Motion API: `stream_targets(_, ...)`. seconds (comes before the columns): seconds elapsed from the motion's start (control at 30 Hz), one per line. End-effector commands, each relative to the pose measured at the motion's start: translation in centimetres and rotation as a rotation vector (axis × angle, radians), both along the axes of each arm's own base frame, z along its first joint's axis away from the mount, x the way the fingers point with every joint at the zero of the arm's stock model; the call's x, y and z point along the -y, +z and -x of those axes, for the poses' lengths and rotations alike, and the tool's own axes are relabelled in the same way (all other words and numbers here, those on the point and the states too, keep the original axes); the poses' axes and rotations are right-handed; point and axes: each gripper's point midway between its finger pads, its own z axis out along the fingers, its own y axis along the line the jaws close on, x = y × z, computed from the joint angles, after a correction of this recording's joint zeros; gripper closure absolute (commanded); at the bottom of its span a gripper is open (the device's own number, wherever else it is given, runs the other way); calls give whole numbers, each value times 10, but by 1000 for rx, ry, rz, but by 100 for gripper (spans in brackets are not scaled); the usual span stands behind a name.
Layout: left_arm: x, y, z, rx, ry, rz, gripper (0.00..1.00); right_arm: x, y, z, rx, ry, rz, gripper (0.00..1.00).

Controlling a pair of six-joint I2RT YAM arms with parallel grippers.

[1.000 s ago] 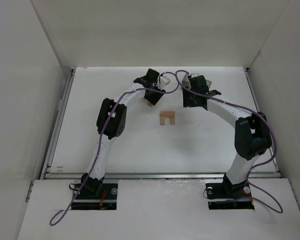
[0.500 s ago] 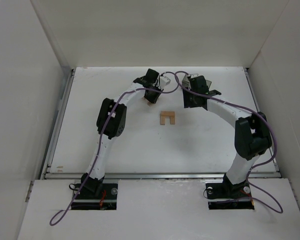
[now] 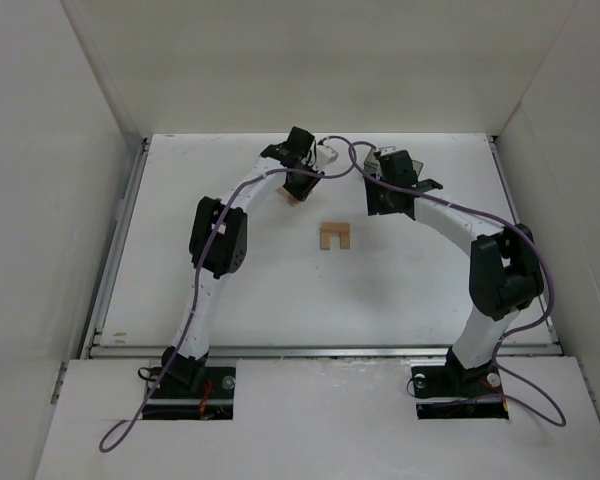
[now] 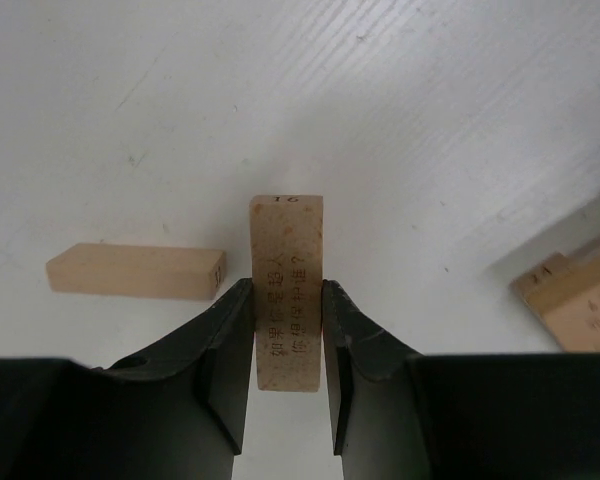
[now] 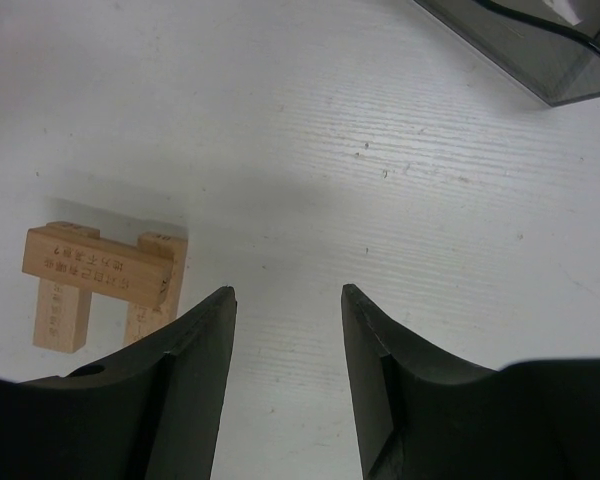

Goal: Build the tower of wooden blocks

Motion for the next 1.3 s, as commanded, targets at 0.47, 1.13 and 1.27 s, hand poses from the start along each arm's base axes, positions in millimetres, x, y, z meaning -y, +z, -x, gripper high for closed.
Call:
stream_targets(0.47,68,120,145,-104,-497,140,100,47,110,21,226,-57,-34,48)
stream_targets(1.13,96,57,174,7,-637,-3,100,95,150,43,360,-169,-66,48)
stream_targets(1.27,94,47,172,19,-640,8,100,98,157,47,377,-177,-64,48)
